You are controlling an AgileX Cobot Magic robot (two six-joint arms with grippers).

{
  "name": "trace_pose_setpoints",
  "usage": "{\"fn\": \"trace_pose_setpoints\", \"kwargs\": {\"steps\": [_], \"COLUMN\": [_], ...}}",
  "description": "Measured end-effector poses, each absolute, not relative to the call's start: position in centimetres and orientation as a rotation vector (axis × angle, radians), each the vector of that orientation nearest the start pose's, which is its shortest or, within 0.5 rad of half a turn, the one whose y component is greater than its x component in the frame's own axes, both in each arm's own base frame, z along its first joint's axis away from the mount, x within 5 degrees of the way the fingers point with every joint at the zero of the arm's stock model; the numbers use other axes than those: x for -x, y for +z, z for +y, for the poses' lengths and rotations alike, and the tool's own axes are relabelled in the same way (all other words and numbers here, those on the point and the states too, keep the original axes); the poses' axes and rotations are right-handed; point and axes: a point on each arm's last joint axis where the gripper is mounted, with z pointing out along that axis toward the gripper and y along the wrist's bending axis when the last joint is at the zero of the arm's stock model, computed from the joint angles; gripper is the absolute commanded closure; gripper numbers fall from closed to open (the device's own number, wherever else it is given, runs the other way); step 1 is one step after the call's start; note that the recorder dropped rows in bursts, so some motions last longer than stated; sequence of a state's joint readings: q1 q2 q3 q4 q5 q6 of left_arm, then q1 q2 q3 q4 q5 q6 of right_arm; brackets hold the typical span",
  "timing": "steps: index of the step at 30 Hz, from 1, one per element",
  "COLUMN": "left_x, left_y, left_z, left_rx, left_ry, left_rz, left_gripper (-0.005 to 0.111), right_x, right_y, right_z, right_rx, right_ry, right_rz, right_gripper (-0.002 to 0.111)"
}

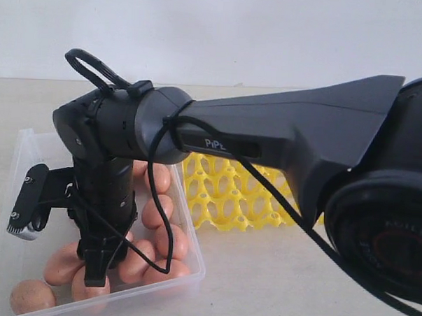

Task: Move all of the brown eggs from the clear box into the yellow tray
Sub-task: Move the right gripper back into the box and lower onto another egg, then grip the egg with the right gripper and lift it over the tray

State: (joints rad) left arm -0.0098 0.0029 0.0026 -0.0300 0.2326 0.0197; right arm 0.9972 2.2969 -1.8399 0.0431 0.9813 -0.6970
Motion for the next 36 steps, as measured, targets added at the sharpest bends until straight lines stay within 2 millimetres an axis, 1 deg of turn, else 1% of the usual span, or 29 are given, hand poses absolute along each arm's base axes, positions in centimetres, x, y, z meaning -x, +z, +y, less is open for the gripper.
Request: {"fn": "trace_pose_setpoints", "kwargs": {"steps": [6,7,9,11,13,15,17,18,21,23,25,27,29,32,34,36], "left_x": [-5.6,-5.6,-5.6,-5.6,-5.6,-5.6,-5.6,-5.6,-5.6,-5.6,-5.6,-5.6,-5.6,-5.6,-5.6,-5.6], "left_y": [19.1,19.1,19.1,19.1,19.1,19.1,19.1,19.1,19.1,19.1,19.1,19.1,19.1,19.1,19.1,19.1], "left_z": [-0.1,-0.1,-0.1,-0.1,-0.1,-0.1,-0.1,-0.1,-0.1,-0.1,-0.1,-0.1,-0.1,-0.1,-0.1,-0.1], "left_rx": [-0.005,-0.005,-0.005,-0.005,-0.005,-0.005,-0.005,-0.005,-0.005,-0.005,-0.005,-0.005,-0.005,-0.005,-0.005,-0.005], "left_ry": [-0.020,-0.020,-0.020,-0.020,-0.020,-0.020,-0.020,-0.020,-0.020,-0.020,-0.020,-0.020,-0.020,-0.020,-0.020,-0.020], "left_rz": [1.722,1.722,1.722,1.722,1.722,1.722,1.722,1.722,1.722,1.722,1.722,1.722,1.722,1.722,1.722,1.722], "left_gripper": [0.111,0.111,0.111,0.111,0.111,0.111,0.111,0.111,0.111,0.111,0.111,0.111,0.111,0.111,0.111,0.111], "right_x": [-25.6,-25.6,-25.6,-25.6,-25.7,-25.6,-25.6,-25.6,-25.9,-26.5,-27.5,-28.3,-29.2,-29.7,-29.8,-30.0], "right_y": [15.0,15.0,15.0,15.0,15.0,15.0,15.0,15.0,15.2,15.4,16.1,17.4,19.2,21.2,22.2,22.6], "right_z": [40.4,40.4,40.4,40.4,40.3,40.4,40.5,40.5,41.0,41.3,41.4,41.4,41.0,40.2,39.4,38.1], "right_rx": [2.166,2.166,2.166,2.162,2.160,2.156,2.106,2.058,1.796,1.582,1.362,1.199,1.049,0.903,0.825,0.748], "right_ry": [0.129,0.129,0.131,0.136,0.138,0.150,0.181,0.198,0.270,0.311,0.350,0.387,0.433,0.489,0.529,0.563], "right_rz": [1.971,1.971,1.972,1.973,1.976,1.981,2.028,2.069,2.240,2.325,2.366,2.367,2.355,2.326,2.300,2.279], "right_gripper": [0.052,0.054,0.065,0.079,0.095,0.109,0.108,0.108,0.108,0.108,0.108,0.108,0.108,0.108,0.109,0.109]}}
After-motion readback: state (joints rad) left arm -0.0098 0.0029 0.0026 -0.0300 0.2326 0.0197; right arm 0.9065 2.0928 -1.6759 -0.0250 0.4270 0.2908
